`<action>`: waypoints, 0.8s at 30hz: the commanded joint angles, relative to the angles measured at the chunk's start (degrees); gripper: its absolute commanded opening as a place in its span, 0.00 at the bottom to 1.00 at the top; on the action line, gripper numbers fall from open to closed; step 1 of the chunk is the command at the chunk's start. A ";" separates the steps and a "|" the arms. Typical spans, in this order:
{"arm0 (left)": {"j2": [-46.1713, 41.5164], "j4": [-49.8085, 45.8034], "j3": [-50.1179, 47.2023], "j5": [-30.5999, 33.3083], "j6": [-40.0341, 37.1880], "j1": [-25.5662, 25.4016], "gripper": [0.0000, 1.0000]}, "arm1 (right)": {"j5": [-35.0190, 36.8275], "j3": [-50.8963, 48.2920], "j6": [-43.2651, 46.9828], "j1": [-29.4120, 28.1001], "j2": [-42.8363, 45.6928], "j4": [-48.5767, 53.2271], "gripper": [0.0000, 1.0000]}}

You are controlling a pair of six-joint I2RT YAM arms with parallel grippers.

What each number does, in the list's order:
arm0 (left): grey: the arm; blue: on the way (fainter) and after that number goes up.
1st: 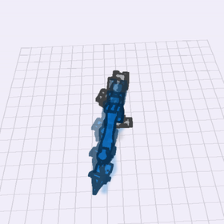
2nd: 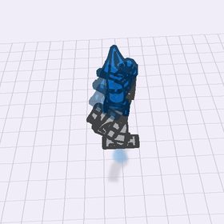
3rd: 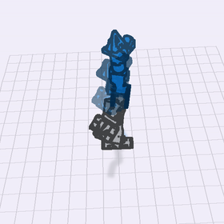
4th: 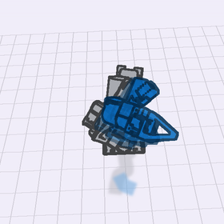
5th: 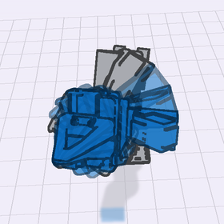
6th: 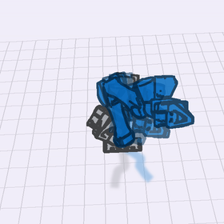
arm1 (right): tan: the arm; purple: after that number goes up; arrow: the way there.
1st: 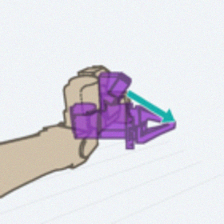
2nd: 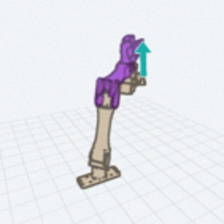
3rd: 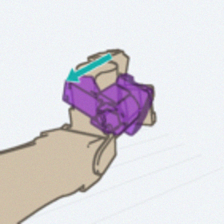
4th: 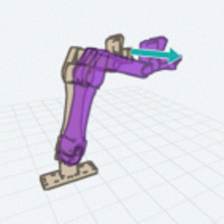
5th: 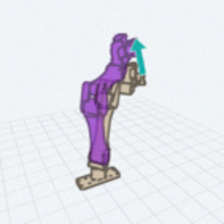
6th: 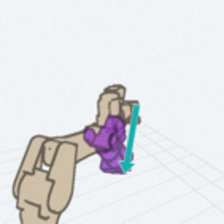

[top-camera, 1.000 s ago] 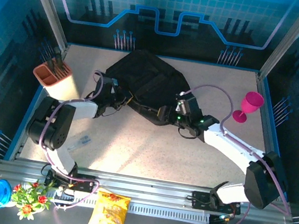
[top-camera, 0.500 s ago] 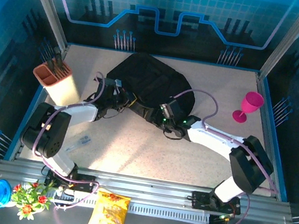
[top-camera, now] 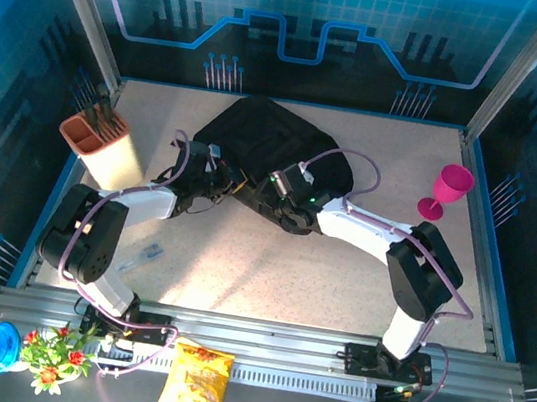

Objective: Pack the student bag
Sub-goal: Unzip the student bag at the top-center of the table.

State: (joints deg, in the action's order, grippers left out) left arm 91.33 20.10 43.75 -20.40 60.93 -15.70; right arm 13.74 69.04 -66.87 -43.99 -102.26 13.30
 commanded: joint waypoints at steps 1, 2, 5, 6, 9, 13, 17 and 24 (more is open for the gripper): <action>-0.68 -0.76 1.04 -5.61 -2.56 -1.00 0.01 | 3.53 2.12 0.86 -0.86 -2.32 1.20 0.75; -0.70 -0.92 1.11 -5.63 -2.63 -1.00 0.01 | 3.92 2.16 0.95 -0.88 -2.62 1.56 0.75; -0.49 -1.02 1.30 -5.78 -2.74 -0.97 0.01 | 5.30 2.46 1.00 -0.84 -2.81 3.40 0.74; -0.38 -1.09 1.43 -5.69 -2.74 -0.99 0.01 | 5.64 2.51 1.04 -0.83 -2.66 3.94 0.73; -0.18 -1.31 1.62 -5.29 -2.90 -1.00 0.01 | 6.46 2.25 1.06 -0.91 -1.92 5.50 0.68; -0.17 -2.15 1.81 -4.24 -3.49 -0.91 0.01 | 7.01 -0.08 1.33 -0.91 0.59 6.47 0.61; -0.19 -3.29 2.22 -3.51 -4.45 -0.91 0.01 | 7.65 -4.75 1.40 -0.87 4.57 6.65 0.53; -0.08 -4.14 2.42 -3.15 -5.11 -0.82 0.01 | 7.97 -10.32 2.11 -0.91 9.77 6.99 0.47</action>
State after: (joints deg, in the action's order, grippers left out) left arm 91.50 16.71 44.21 -21.30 57.93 -16.62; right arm 18.52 60.38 -65.34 -44.95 -94.13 17.39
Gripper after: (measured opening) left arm 0.053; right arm 0.477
